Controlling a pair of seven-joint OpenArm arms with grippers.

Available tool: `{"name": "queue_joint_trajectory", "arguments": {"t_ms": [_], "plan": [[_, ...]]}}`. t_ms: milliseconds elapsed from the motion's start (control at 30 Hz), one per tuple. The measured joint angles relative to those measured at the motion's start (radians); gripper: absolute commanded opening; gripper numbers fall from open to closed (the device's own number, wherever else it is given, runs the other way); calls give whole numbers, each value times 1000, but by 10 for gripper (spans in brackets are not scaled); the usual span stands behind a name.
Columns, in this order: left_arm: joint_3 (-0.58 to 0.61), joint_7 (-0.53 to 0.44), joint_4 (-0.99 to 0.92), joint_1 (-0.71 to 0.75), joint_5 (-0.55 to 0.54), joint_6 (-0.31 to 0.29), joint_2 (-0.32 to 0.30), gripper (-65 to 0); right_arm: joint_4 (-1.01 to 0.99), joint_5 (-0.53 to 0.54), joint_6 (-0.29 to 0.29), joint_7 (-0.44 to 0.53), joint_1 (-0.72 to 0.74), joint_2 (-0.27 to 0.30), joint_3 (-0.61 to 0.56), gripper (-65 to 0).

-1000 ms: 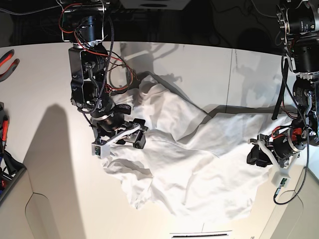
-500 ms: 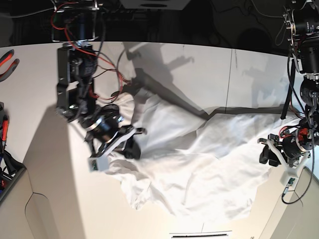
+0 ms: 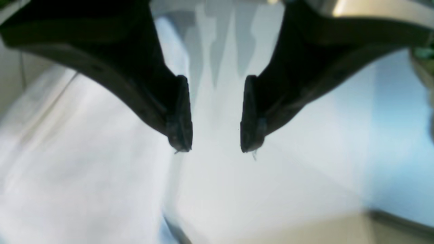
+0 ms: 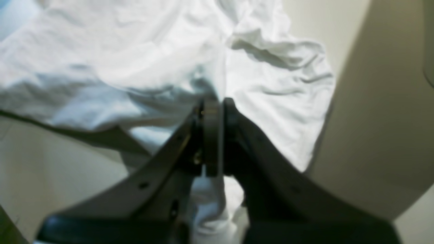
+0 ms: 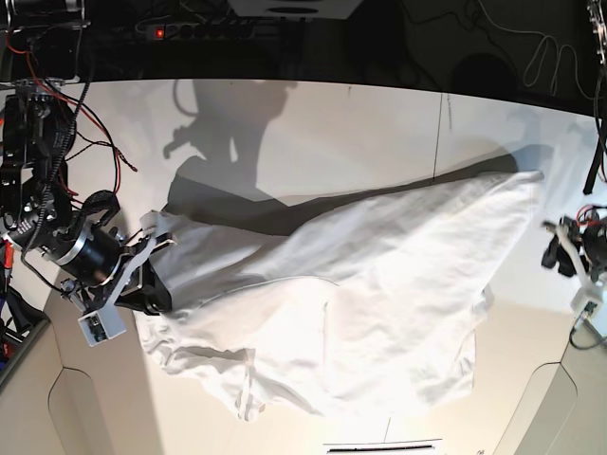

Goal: Layout the t-shirt on the table in an organized manner, then fold the t-shirt properly
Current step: 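Pull the t-shirt apart with both grippers to spread it flat, then lift the held t-shirt edge with both grippers and stretch it taut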

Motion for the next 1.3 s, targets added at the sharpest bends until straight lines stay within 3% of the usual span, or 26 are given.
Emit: {"name": "queue_joint_trajectory", "arguments": {"t_ms": [67,167,400,600,800,933,1200,1300], "plan": [[2,-3,1,48,-6,-49,-6,-359,0,3,0,0,0,-1,0,-650],[4,0,2,114,-5,-51,-22,-287,0,7,0,0,0,-6,0,-650],[3,-6,2,208,-8,-53,-81,-285,0,6,1,0,0,-5,0,-650],[2,3,72,288,-160,-49,-81,-285,0,6,0,0,0,-5,0,-650],[3,-45,161,293,-36,-52,-48,-285,0,5,0,0,0,-6,0,-650],[3,-43,161,328,-16,-52,-46,-285,0,3,1,2,0,-6,0,-650],[2,-46,174,414,38,-51,-113,-285,0,3,1,3,0,-6,0,-650],[2,-105,174,436,73,-52,-106,-285,0,3,1,3,0,-7,0,-650]]}}
